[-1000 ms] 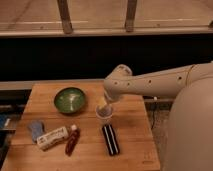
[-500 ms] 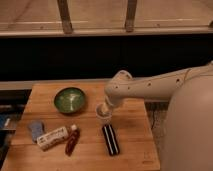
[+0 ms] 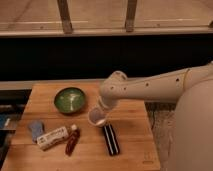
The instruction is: Pick up the ceramic cup
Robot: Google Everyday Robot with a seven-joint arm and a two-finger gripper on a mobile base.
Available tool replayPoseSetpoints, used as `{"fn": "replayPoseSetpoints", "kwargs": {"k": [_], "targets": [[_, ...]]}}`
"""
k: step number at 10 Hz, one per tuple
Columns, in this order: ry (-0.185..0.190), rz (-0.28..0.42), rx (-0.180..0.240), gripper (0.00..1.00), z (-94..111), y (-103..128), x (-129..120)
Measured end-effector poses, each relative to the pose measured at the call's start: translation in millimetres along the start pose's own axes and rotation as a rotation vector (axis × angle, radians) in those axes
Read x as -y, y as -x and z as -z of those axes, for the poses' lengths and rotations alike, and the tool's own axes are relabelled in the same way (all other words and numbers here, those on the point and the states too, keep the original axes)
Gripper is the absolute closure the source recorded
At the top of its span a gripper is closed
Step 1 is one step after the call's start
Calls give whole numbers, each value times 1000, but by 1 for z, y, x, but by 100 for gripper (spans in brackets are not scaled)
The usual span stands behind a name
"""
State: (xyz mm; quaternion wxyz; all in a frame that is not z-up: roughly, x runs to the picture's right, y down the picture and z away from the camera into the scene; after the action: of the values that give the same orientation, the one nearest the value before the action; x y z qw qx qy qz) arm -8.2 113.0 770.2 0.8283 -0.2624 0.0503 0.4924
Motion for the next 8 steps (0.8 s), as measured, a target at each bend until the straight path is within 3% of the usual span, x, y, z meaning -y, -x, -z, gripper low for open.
{"fn": "replayPoseSetpoints", "kwargs": {"k": [3, 5, 8], "targets": [[27, 20, 67, 100, 22, 16, -9], [25, 35, 117, 100, 44, 32, -10], [7, 98, 221, 100, 97, 65, -20]]}}
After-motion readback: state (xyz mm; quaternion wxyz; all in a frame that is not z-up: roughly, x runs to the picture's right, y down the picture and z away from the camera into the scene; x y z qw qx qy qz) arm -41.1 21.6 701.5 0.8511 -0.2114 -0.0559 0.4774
